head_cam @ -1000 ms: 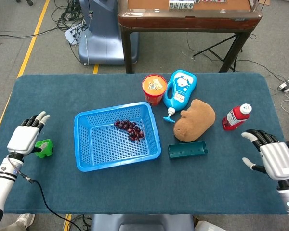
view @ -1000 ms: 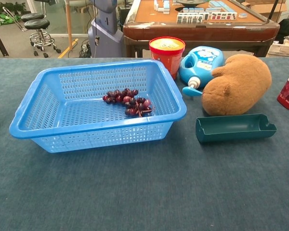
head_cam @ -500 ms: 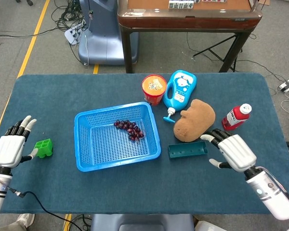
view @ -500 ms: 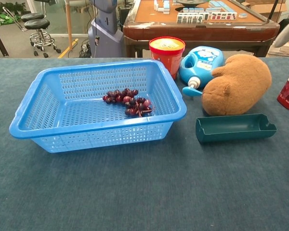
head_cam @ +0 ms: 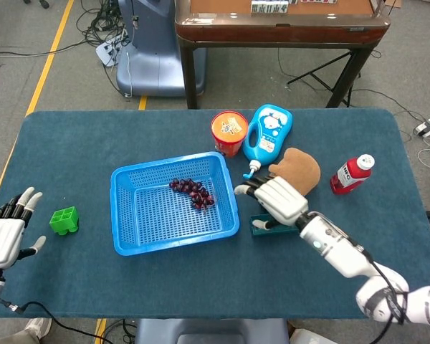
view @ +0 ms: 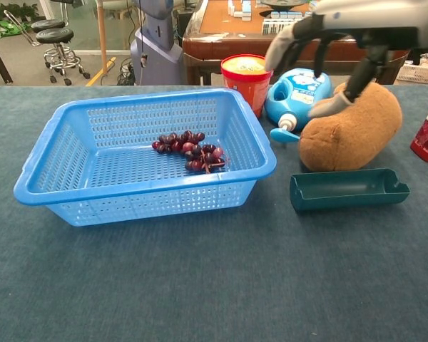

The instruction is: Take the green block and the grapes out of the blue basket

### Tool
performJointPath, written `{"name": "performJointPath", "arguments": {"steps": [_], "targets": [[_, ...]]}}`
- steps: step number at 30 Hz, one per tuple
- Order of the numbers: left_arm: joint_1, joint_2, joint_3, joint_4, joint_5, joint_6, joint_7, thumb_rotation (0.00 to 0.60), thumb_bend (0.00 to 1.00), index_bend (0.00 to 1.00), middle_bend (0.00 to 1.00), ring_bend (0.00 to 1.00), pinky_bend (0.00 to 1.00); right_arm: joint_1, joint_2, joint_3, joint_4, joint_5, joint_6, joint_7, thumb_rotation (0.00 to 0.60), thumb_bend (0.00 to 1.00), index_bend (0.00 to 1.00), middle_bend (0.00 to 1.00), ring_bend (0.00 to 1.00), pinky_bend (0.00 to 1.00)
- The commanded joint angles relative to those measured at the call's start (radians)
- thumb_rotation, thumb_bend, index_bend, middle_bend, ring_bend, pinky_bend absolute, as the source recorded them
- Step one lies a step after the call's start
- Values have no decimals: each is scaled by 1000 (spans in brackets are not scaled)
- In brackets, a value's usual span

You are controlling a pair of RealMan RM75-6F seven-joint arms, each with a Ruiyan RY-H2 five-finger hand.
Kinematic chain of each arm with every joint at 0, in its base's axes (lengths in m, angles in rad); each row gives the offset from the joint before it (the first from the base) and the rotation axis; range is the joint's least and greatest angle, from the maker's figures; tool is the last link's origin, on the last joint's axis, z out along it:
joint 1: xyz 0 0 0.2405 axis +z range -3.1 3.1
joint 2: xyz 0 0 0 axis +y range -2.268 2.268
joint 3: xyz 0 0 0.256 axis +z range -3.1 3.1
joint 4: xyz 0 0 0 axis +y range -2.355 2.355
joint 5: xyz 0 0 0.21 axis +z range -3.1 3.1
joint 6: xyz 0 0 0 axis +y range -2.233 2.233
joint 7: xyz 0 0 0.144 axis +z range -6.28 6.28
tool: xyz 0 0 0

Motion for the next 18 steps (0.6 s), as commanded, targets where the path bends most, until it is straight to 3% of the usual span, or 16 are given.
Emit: {"name": "performJointPath", "arguments": {"steps": [1,10,18], "targets": [[8,3,3,-2,12,7,1,600,297,0,16,75,152,131,-99,47,64,145,-88,-105,600,162,236,261,202,338],[22,14,0,-16,47,18,8,600,298,0,17,75,150,394,-290,20,251,524,-129,-310,600,162,236,277,202,338],[39,23,1,-21,61,24,8,600,298,0,17,75,150,550,-420,-34,418,738,-146,-378,600,162,236,277,204,338]]}}
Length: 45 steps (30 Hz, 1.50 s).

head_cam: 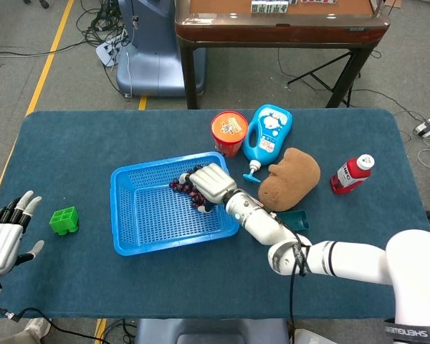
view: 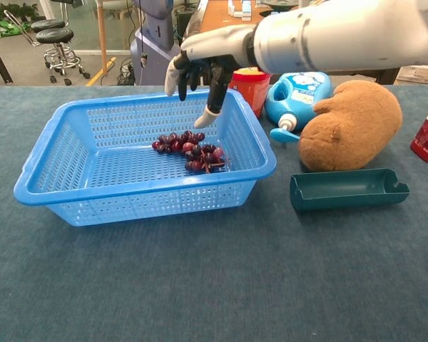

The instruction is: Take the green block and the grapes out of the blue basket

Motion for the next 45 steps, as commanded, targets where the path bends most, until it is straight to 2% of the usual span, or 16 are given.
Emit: {"name": "performJointPath", "arguments": {"steps": [1,13,19,29,33,39,41,45], "targets": [[4,2,1,-1,2,-1,0,600,298,0,17,75,150,77,-83,-39,104,96,-16,-47,600,162,236,277,206,338],[19,11,-3,4,-1,-13,-17,600,298,0,17,75,149,196,-242,-100,361,250,-71,-75,600,162,236,281,213,338],[28,14,-5,9,-3,-15,-31,600,298,0,16,75,149,220,-288,-115,436,285,-114,-60,600,162,239,284,222,338],[33,14,-10,9,5,-18,-36,600,298,0,17,75,148,239,-312,-145,456,307,-148,-36,600,162,239,284,222,338],[33,13,-14,9,1,-21,-34,600,298,0,17,75,148,231,-297,-117,418,271,-168,14,600,167,239,284,228,349],[34,14,-17,5,4,-23,-31,600,298,0,16,74,148,199,-267,-60,345,154,-182,106,600,178,239,285,237,362],[36,14,-17,5,5,-22,-30,600,298,0,16,74,148,193,-256,-66,338,116,-171,112,600,179,239,285,237,362],[36,15,-18,3,3,-29,-34,600,298,0,16,73,147,210,-236,-122,344,101,-144,69,600,176,239,284,237,362]]}}
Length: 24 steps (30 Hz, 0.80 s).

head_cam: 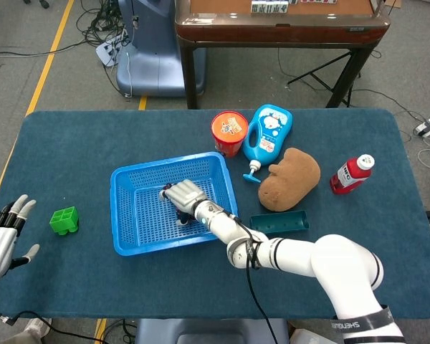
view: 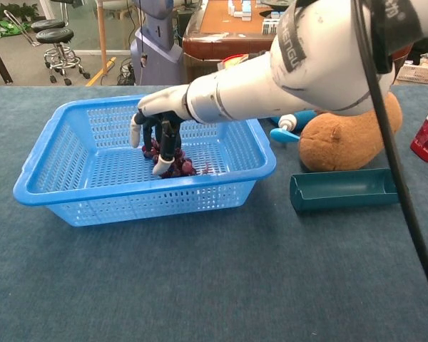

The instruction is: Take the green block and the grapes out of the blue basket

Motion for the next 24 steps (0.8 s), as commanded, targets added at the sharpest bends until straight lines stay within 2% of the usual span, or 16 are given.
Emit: {"name": "performJointPath", "arguments": {"steps": [1,7,12,20,24], "targets": [[-2,2,-1,-2,-2,-8,-4,600,298,0,17,73,148,16,19,-51,0,3,21,-39,600,166,239,281,237,362],[-7,-1,-3,-3,-2,-20,-2,600,297,0,16,71,147,38,23,-94,0,50,53,-77,600,50,239,237,234,362],[-8,-2,-5,-2,-2,-22,-2,600,298,0,16,70,147,54,11,-117,9,79,59,-100,600,13,239,223,217,362],[-4,-5,-7,9,-8,-24,-10,600,298,0,16,70,147,76,-11,-125,52,66,42,-114,600,12,239,220,214,362],[-1,-6,-8,14,-10,-22,-15,600,298,0,16,70,147,65,-3,-90,48,21,53,-77,600,12,239,220,212,362]]}}
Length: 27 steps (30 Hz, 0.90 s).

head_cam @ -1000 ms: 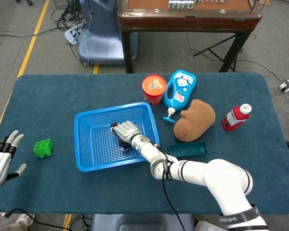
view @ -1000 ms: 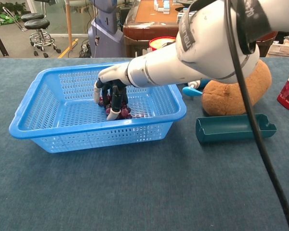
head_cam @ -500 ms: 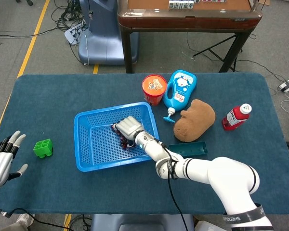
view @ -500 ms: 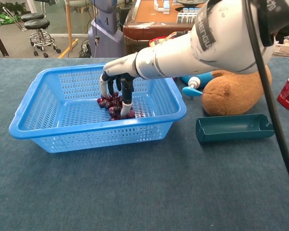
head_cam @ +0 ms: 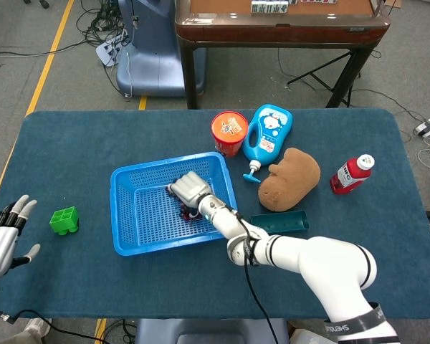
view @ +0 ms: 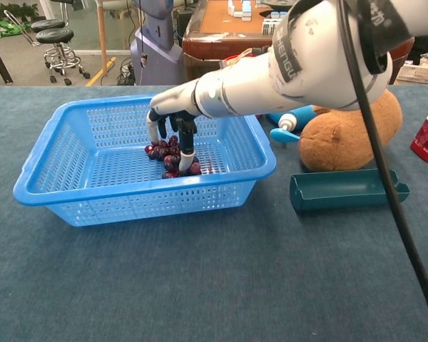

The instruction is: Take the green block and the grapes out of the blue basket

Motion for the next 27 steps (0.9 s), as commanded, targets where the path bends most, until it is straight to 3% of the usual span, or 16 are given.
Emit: {"name": "performJointPath", "arguments": {"steps": [1,8,16,27], "targets": [[1,-1,0,3,-1,0,-2,600,298,0,16,70,147,-11,14,30,-10,-45,2,34,600,10,239,220,212,362],[0,-3,-4,6,-4,-4,-1,600,298,0,17,70,147,-21,35,21,-1,-149,3,31,600,0,225,214,212,362],[-1,-3,-4,5,-11,-14,-4,600,298,0,16,70,147,-28,-3,-24,65,-230,-6,-7,600,0,208,195,202,362],[-2,-1,-3,5,-15,-26,-19,600,298,0,16,70,147,-40,-66,-24,134,-308,-34,-1,600,0,202,181,193,362]]}}
